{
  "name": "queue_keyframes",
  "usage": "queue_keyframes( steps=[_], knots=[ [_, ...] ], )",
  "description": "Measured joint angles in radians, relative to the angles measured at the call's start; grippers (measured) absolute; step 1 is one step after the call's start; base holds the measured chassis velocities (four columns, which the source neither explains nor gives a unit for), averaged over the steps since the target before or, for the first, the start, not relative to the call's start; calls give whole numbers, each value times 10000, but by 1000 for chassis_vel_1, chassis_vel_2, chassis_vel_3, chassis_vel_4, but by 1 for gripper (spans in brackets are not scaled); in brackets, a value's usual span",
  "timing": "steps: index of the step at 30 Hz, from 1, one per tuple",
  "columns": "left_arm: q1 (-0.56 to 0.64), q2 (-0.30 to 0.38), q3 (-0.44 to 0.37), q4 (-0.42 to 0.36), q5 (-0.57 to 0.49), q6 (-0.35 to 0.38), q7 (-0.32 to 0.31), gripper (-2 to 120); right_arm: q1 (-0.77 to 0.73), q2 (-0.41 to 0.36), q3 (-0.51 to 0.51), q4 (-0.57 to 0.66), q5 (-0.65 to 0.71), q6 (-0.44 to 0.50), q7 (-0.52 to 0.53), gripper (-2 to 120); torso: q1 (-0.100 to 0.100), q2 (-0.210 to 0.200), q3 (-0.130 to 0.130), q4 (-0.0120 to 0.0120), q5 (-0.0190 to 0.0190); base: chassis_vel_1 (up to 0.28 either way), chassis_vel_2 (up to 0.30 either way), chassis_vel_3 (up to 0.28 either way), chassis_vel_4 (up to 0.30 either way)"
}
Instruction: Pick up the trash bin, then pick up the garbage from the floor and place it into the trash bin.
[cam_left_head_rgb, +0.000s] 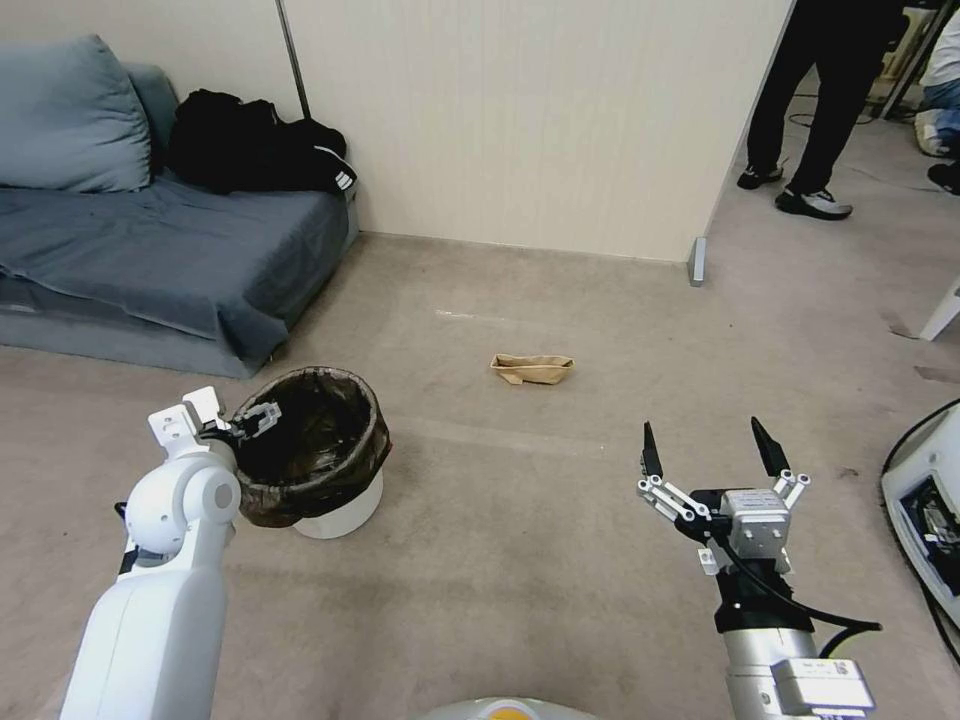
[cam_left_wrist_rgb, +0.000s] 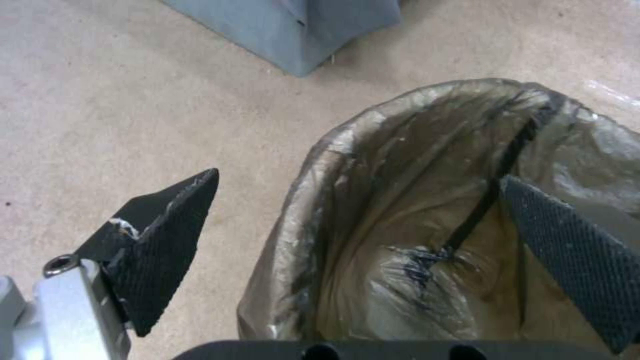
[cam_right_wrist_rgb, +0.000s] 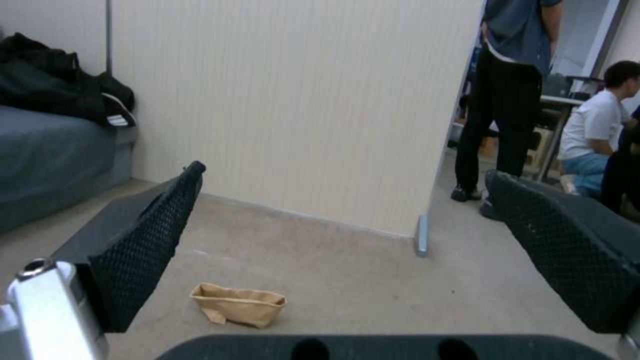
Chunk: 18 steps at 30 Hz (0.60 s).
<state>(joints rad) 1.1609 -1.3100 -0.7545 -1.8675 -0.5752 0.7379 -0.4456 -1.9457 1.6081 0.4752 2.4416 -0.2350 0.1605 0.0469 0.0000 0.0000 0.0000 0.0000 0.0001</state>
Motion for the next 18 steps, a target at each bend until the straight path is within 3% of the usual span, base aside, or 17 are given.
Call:
queue_keyframes(
  steps=[13, 18],
  knots=[
    [-129, -163, 127, 1083, 146, -15, 148, 100, 51, 0, -16, -69, 5, 46, 0, 100, 1, 0, 0, 0, -2, 0, 0, 0, 0],
    [-81, -275, 184, 1403, 159, -19, 228, 93, 77, 0, -47, -203, 5, 96, -1, 100, 0, 0, 0, 0, 0, 0, 0, 0, 0]
  ],
)
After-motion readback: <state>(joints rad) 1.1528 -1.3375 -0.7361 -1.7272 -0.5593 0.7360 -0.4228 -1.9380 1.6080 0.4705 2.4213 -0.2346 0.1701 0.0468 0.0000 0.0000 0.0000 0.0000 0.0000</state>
